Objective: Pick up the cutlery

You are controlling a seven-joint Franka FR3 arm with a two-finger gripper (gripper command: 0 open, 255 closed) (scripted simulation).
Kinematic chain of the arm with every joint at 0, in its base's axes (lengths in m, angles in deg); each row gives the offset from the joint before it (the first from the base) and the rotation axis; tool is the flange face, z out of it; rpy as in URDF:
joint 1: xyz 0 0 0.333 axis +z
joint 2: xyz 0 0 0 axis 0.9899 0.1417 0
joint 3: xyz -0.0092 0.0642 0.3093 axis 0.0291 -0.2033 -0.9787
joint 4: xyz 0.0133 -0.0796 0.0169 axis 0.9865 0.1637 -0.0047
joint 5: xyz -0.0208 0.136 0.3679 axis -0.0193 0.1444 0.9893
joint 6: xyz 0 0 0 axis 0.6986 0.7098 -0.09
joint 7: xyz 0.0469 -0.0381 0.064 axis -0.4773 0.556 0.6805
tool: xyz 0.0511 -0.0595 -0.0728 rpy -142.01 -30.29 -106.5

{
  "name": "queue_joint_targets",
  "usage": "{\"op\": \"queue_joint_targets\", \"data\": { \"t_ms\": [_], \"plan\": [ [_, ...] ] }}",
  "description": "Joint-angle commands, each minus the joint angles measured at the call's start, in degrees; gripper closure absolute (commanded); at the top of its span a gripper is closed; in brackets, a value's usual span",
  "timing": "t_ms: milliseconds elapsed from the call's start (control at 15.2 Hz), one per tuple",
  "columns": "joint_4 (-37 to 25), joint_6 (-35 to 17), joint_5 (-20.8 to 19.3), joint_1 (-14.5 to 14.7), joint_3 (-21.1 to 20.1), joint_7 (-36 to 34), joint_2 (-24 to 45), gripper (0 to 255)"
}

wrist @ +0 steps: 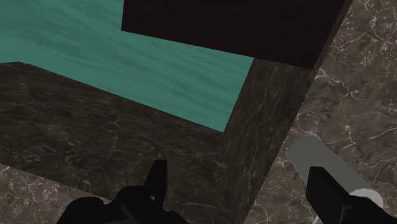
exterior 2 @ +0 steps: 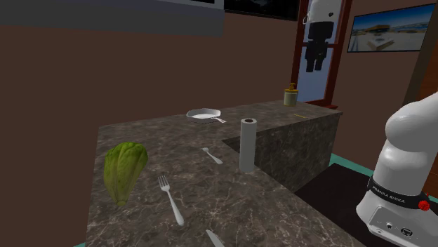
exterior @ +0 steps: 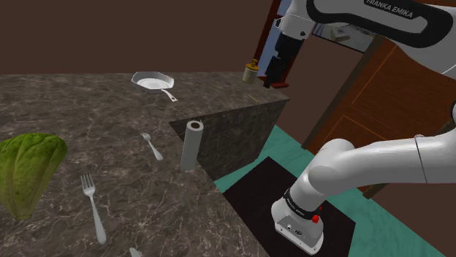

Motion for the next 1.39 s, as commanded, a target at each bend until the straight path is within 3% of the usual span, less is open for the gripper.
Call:
{"op": "queue_joint_targets", "data": {
  "t_ms": [0, 660, 1320],
  "plan": [
    [0.0, 0.0, 0.0, 0.0, 0.0, 0.0, 0.0, 0],
    [2.5, -13.0, 5.0, 1.7, -8.0, -11.6, 12.9, 0],
    [-2.6, -24.5, 6.2, 3.0, -14.8, -22.9, 31.6, 0]
  ]
}}
